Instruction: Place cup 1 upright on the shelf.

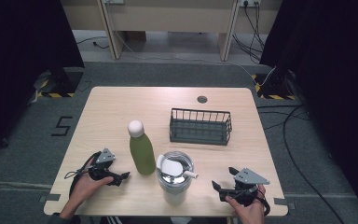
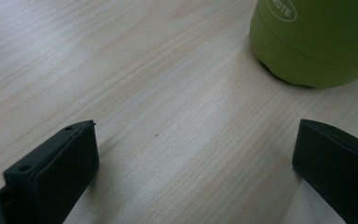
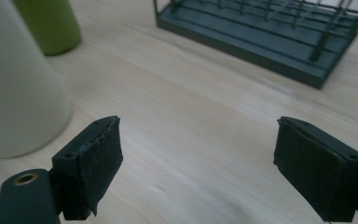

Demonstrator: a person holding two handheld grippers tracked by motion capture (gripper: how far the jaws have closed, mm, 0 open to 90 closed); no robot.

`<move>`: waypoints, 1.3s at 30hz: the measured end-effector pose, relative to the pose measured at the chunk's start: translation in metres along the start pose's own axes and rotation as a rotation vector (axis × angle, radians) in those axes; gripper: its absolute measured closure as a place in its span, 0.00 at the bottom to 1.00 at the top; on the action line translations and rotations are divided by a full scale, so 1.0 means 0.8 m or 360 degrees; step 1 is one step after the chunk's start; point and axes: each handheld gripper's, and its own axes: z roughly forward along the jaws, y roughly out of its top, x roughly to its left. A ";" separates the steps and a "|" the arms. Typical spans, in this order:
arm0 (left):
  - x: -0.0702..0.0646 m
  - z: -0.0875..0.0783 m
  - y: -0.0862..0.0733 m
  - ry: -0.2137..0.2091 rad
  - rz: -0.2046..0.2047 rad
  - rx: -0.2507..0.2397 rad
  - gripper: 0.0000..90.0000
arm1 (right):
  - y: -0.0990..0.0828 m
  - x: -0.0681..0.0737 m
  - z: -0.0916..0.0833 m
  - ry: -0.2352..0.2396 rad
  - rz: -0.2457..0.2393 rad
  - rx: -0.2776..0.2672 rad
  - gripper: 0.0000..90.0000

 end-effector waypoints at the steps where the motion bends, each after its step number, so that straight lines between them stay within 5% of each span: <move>1: 0.000 0.000 0.000 0.0000 0.0000 0.0000 0.00 | 0.000 0.000 0.000 0.0000 0.0000 0.0000 0.17; 9: 0.000 0.000 0.000 0.0002 -0.0001 0.0000 0.00 | 0.014 0.047 -0.011 0.0192 -0.0103 -0.0160 0.17; 17: 0.000 0.000 0.000 0.0002 -0.0001 0.0000 0.00 | 0.018 0.075 -0.003 0.0343 -0.0147 -0.0225 0.17; 39: 0.000 0.000 0.000 0.0002 -0.0002 0.0000 0.00 | 0.020 0.109 0.031 0.0445 -0.0250 -0.0335 0.17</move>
